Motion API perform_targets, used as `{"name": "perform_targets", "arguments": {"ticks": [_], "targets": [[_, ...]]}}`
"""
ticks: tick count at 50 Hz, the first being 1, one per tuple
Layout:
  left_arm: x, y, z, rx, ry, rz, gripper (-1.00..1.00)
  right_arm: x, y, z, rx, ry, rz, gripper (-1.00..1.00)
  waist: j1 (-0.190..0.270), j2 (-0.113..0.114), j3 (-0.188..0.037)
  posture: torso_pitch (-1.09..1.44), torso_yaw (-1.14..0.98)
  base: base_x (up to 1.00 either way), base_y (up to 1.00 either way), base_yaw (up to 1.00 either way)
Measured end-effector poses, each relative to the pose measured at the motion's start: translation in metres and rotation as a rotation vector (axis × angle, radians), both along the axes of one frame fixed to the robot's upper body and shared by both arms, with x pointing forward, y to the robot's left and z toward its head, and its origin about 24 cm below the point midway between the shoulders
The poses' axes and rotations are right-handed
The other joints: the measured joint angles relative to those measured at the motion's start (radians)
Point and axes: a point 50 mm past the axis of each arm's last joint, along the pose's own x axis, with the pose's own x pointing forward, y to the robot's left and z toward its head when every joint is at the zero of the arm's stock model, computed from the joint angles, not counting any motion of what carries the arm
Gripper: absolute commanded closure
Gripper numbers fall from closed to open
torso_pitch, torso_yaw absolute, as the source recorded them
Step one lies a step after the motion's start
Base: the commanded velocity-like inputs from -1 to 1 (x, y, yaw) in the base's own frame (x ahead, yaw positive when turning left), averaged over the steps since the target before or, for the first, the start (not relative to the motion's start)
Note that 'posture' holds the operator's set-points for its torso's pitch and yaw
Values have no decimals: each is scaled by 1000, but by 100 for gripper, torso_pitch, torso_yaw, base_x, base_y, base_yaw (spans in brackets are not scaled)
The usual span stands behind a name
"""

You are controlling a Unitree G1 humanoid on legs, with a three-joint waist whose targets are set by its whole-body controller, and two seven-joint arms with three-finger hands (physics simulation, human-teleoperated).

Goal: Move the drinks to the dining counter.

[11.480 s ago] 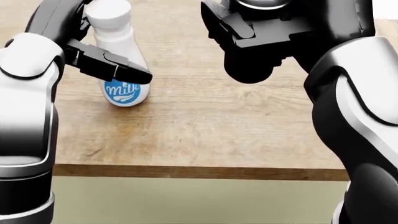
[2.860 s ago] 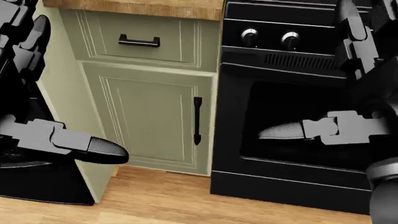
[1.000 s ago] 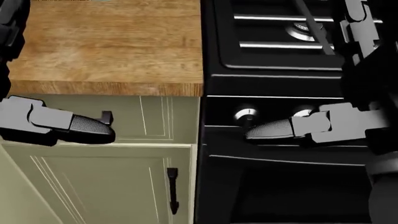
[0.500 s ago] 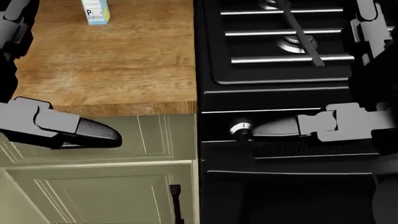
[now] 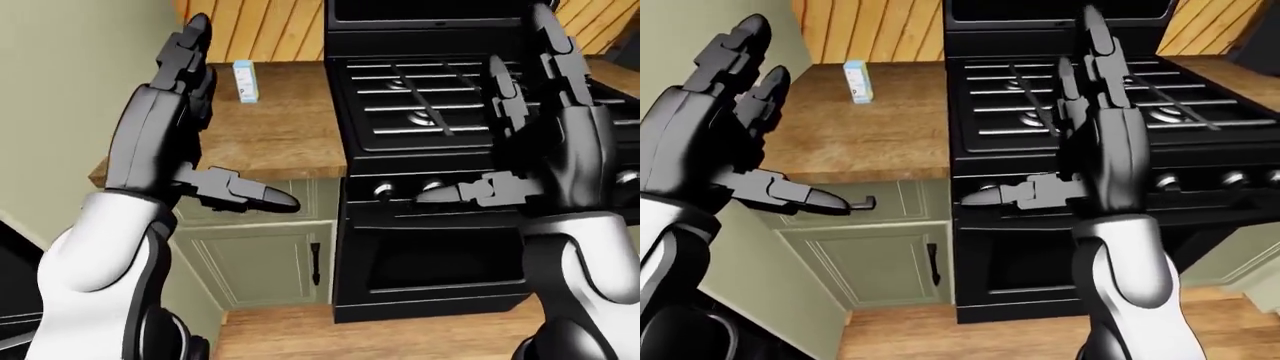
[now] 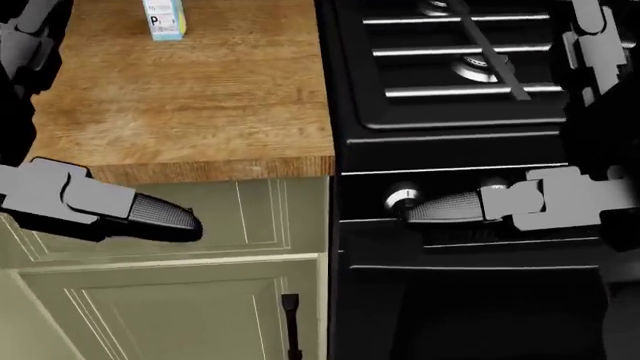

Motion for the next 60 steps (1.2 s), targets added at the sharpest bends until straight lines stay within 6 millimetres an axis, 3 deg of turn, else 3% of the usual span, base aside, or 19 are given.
{"name": "perform_targets", "arguments": {"ticks": [2,6,12,14,17,22,25,27,32,37,38,41,43,46,49,52,55,58,60], "targets": [[-1,1,3,0,-23,8,-100,-2,2,4,-3,-32,11,-100,1,21,-2,0,0,30,0,0],[2,6,-3,-12,11,44,-100,-1,7,0,-10,-16,52,-100,10,11,10,0,0,35,5,0],[1,5,-1,-8,-9,37,-100,-1,5,2,-3,-28,44,-100,21,-93,14,0,0,49,17,0],[1,2,-5,-8,6,19,-100,-1,3,0,3,-19,29,-100,4,-85,22,0,0,41,3,0],[3,-1,-6,2,24,-7,-100,1,-1,-1,20,-5,1,-100,1,-82,-1,0,0,19,0,0],[2,2,-3,-4,2,13,-100,1,2,-1,4,-12,13,-100,-8,1,8,0,0,23,0,0],[3,6,-6,-10,25,38,-100,4,6,-6,2,21,40,-100,11,3,24,0,0,32,0,0],[4,9,-7,-17,38,55,-100,4,8,-6,-6,28,54,-100,17,13,17,0,0,33,0,0],[-1,6,1,-7,-22,37,-100,-2,6,3,-2,-39,34,-100,19,-25,5,0,0,33,0,0],[0,6,2,-10,-17,38,-100,-1,6,3,-3,-36,36,-100,22,-99,-2,0,0,33,0,0],[1,5,-1,-13,-2,29,-100,0,4,1,0,-25,27,-100,16,-87,4,0,0,33,0,0],[2,3,-2,-6,20,8,-100,2,0,-3,11,4,0,-100,13,-96,8,0,0,3,0,0],[1,5,1,-8,2,16,-100,1,1,0,6,-11,1,-100,13,-87,14,0,0,0,0,0],[0,6,2,-12,-6,26,-100,1,3,1,-1,-18,7,-100,3,-45,19,0,0,1,5,0],[2,5,1,-9,10,18,-100,1,2,-1,-1,-3,1,-100,1,6,-2,0,0,5,13,0],[1,8,0,-13,14,33,-100,3,4,-3,1,11,18,-100,14,-9,-7,0,0,6,14,0],[0,12,2,-22,6,61,-100,1,7,-1,-3,-3,42,-100,17,15,-14,0,0,2,13,0],[-2,10,6,-18,-23,53,-100,-2,5,3,0,-31,31,-100,9,5,-26,0,0,0,5,0],[-4,9,8,-12,-38,40,-100,-4,4,4,3,-46,20,-100,11,-13,-4,0,0,0,4,0]]}}
